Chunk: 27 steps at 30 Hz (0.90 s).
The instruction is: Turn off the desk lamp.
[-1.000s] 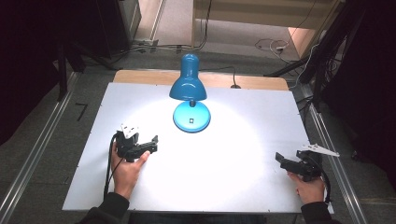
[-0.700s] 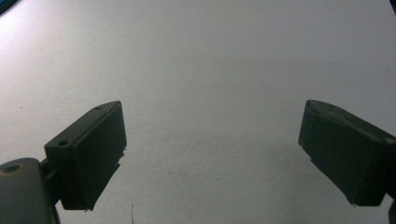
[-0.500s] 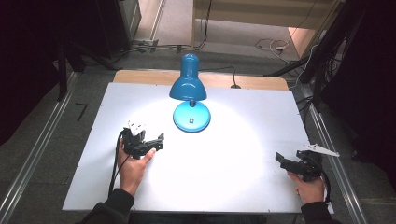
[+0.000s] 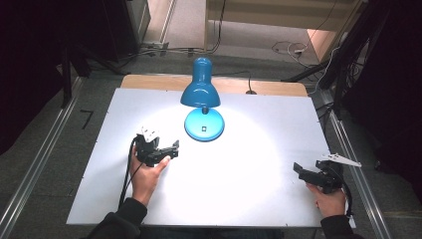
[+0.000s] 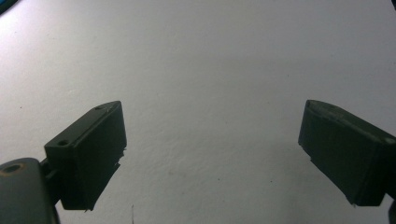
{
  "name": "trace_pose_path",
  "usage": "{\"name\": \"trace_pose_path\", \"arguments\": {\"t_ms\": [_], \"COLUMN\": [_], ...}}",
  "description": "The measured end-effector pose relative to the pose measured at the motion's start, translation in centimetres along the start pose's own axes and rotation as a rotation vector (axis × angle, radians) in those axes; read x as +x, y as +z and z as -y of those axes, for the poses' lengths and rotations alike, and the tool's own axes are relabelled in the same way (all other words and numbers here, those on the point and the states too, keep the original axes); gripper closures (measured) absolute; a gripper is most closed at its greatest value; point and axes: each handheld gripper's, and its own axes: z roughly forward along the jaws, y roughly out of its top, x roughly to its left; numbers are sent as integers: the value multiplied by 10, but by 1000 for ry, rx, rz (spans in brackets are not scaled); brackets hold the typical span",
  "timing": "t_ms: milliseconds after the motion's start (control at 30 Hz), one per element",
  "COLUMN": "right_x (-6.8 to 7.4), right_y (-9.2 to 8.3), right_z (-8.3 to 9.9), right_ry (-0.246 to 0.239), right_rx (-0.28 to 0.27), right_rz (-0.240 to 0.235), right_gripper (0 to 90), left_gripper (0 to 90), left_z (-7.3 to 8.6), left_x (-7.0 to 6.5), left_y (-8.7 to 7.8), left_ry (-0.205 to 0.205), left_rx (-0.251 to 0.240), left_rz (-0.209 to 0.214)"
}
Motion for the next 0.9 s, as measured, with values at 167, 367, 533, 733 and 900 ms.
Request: {"name": "trace_pose_path", "arguments": {"t_ms": [167, 367, 533, 733, 900], "right_x": [0, 0, 0, 0, 1], "right_y": [0, 0, 1, 1, 1], "right_z": [0, 0, 0, 0, 0], "right_ry": [-2, -2, -3, -2, -3], "right_rx": [1, 0, 1, 2, 1], "right_rz": [-2, 0, -1, 0, -1], "right_gripper": [64, 64, 64, 64, 64], "left_gripper": [124, 125, 125, 133, 133], "left_z": [-3, -6, -8, -11, -15], "left_x": [-3, -8, -10, -14, -18], "left_y": [3, 8, 9, 14, 17], "left_ry": [0, 11, 18, 22, 30], "left_rx": [4, 18, 26, 25, 25], "left_rz": [6, 17, 20, 25, 30]}}
